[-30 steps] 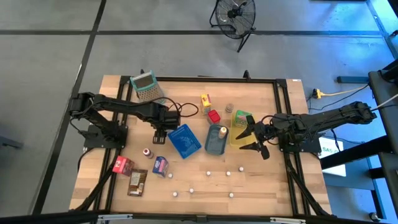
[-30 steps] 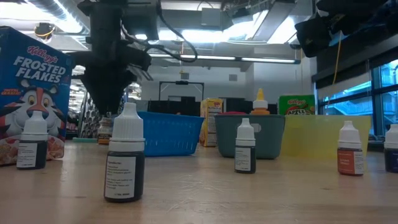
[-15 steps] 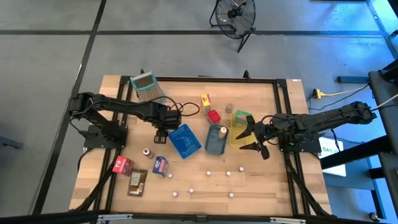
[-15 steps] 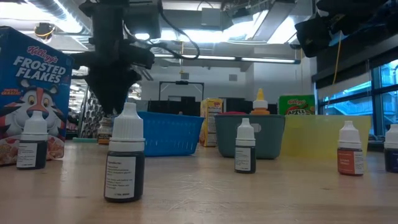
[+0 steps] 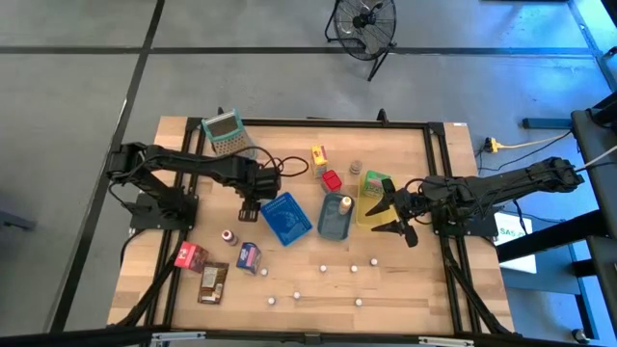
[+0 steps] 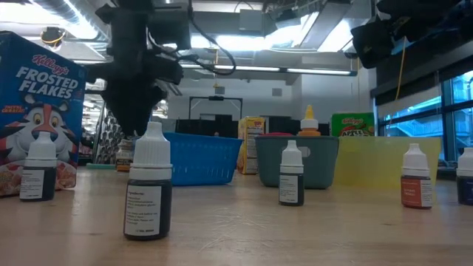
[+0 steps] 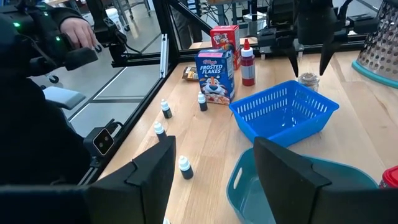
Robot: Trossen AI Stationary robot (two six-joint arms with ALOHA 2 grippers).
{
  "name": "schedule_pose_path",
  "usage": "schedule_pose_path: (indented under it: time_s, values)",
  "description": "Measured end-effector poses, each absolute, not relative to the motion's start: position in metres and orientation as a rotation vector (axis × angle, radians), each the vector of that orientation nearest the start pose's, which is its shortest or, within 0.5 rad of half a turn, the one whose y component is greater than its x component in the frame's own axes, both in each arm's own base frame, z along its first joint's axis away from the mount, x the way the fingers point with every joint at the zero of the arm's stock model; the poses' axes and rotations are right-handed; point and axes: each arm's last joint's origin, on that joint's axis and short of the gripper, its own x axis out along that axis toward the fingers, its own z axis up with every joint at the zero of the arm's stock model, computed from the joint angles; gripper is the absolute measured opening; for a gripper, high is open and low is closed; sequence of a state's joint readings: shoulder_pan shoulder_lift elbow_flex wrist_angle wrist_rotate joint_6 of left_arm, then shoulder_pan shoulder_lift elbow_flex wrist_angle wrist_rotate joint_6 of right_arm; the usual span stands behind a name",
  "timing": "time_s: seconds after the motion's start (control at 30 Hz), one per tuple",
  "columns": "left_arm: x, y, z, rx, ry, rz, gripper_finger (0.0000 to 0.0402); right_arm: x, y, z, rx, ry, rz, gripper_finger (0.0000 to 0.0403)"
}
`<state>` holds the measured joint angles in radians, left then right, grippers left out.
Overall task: Pick & Place Kitchen Items
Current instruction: Put the brown seasoning bottle into the blue bin
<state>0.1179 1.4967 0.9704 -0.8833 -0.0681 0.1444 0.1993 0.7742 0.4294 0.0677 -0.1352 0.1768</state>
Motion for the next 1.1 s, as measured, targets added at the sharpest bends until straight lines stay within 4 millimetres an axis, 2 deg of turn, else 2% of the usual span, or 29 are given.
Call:
schedule_pose_path:
  time_s: [0.3, 0.9, 1.1]
  values:
    - [0.25, 0.034, 0.183, 0.092, 1.41, 0.045, 0.0196, 0.171, 0.038, 0.235, 0.167, 0.308, 0.307, 0.0217]
    - [0.253, 0.037, 0.182, 0.059, 1.375, 0.041, 0.0196, 0.171, 0.038, 0.236, 0.167, 0.304, 0.306, 0.0217]
    - [0.251, 0.037, 0.183, 0.052, 1.39, 0.054, 0.0168, 0.171, 0.038, 0.236, 0.167, 0.304, 0.306, 0.0217]
